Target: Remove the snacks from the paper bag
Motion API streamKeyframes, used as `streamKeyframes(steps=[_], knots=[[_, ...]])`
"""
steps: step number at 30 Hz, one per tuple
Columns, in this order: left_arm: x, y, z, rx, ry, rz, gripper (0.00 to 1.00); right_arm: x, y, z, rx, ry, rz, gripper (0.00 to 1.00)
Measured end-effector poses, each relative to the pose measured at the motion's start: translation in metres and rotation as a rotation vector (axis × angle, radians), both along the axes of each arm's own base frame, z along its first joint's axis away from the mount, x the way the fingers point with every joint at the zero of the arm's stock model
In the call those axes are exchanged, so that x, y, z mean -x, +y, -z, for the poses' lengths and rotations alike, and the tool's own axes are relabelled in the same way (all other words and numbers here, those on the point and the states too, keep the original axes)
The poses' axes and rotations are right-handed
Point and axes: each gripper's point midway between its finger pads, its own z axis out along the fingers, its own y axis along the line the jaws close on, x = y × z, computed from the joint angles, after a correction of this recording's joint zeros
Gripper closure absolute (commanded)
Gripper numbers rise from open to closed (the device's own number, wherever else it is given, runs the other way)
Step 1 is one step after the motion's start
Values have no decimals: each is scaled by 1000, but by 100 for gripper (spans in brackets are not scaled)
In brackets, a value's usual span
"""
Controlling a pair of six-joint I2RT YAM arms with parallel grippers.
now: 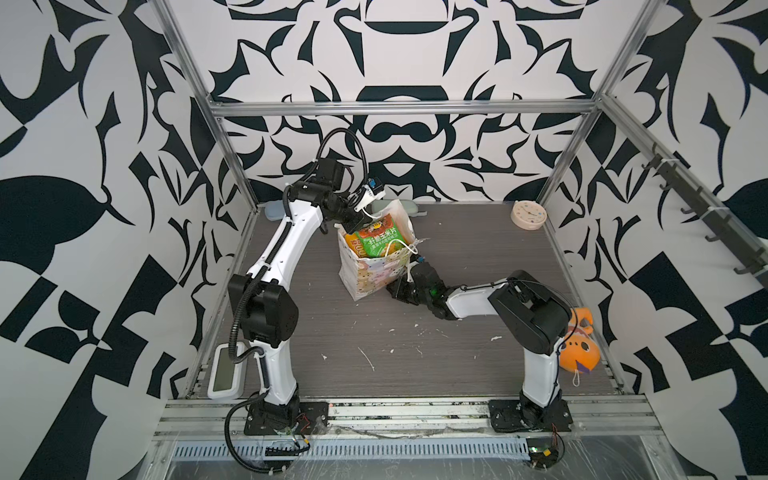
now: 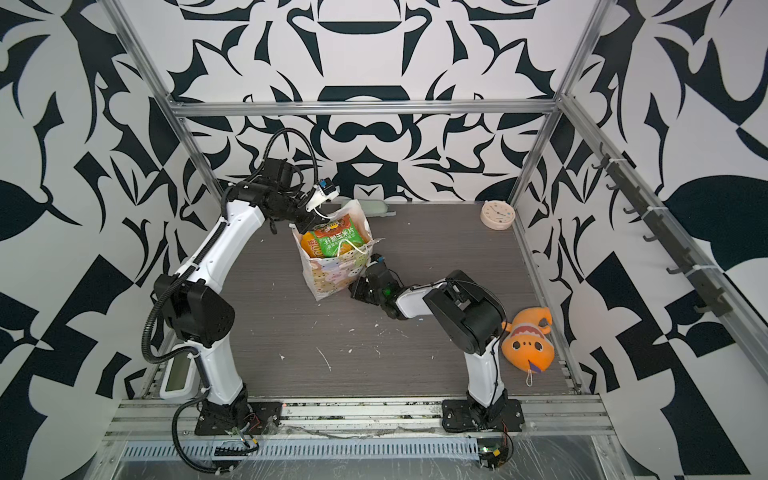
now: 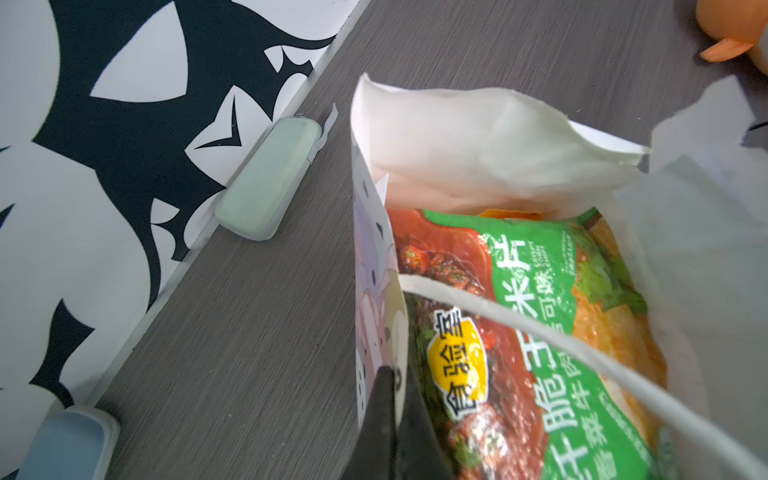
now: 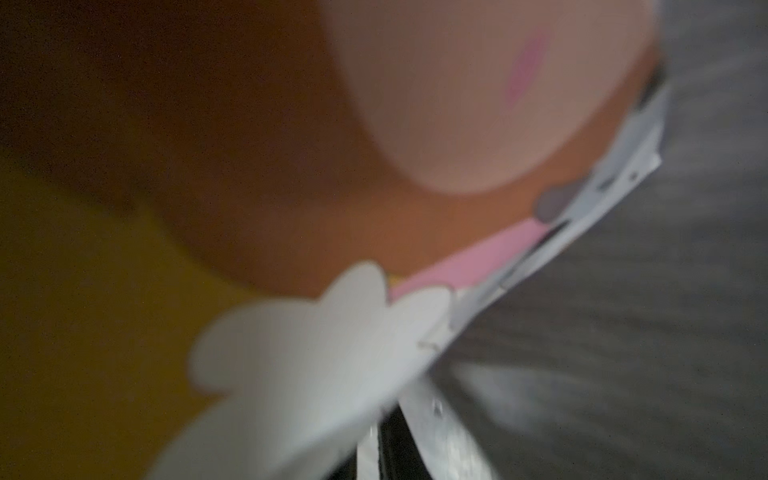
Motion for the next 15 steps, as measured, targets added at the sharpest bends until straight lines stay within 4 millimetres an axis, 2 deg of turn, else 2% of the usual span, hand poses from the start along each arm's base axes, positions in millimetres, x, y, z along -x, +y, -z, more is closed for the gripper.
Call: streamKeyframes(steps=[6, 12, 15], knots=[[-4, 2, -4, -13, -29, -5, 100, -30, 16, 3, -12, -53, 21, 84], [-6, 2, -17, -7, -60, -2, 100, -62, 34, 5, -13, -104, 18, 83], [-6, 2, -18, -6, -63, 0, 100, -66, 40, 8, -9, -111, -1, 83]])
